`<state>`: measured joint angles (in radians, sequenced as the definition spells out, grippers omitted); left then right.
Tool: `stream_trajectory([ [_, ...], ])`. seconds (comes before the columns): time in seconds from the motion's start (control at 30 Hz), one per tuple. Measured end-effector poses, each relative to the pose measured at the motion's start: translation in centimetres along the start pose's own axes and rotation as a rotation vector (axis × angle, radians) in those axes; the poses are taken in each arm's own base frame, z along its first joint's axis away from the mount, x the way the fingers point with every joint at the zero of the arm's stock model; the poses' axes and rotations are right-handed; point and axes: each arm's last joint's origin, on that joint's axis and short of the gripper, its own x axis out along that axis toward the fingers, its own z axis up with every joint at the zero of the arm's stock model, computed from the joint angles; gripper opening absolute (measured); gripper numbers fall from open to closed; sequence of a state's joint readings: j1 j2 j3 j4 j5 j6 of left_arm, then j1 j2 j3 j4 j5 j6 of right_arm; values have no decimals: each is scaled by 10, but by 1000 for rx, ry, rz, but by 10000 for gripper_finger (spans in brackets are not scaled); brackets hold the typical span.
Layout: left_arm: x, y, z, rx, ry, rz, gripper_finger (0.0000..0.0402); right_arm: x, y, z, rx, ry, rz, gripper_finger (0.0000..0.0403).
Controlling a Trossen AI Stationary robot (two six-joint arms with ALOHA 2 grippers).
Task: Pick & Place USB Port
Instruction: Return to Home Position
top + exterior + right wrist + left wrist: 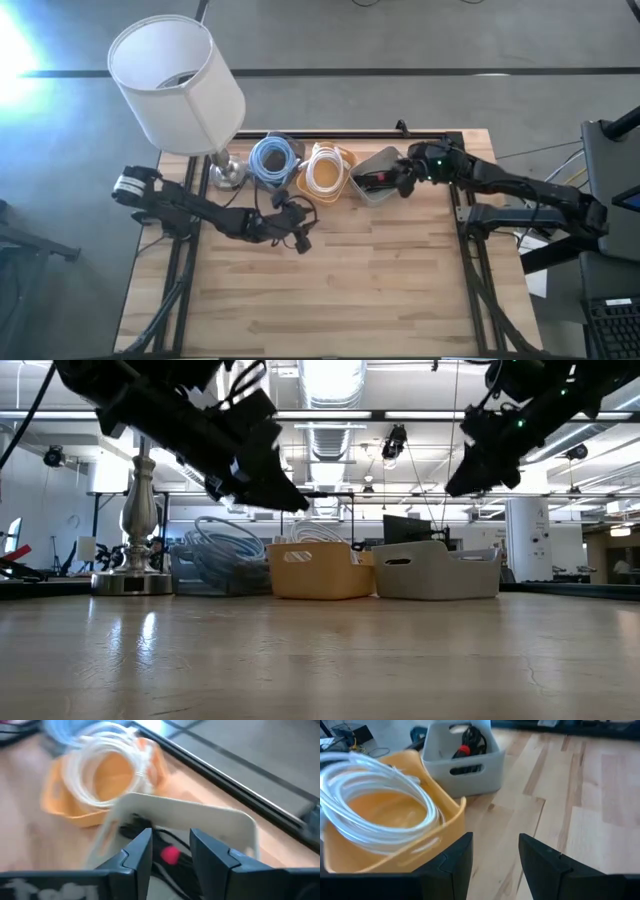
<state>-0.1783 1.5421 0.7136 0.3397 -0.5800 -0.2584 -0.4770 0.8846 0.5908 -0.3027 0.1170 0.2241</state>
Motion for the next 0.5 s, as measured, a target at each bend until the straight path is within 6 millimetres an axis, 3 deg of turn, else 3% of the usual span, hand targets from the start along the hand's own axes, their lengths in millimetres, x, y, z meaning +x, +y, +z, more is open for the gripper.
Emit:
stream_trajectory([
  [0.17, -21, 7, 21, 1, -54, -16, 163, -13, 10, 16, -62, -45, 169, 118],
  [0.3, -52, 17, 43, 18, -112, -42, 163, -28, 20, 25, -105, -103, 257, 113],
  [0.5, -105, 35, 59, 59, -187, 33, 163, -55, 33, 25, -181, -207, 373, 110],
])
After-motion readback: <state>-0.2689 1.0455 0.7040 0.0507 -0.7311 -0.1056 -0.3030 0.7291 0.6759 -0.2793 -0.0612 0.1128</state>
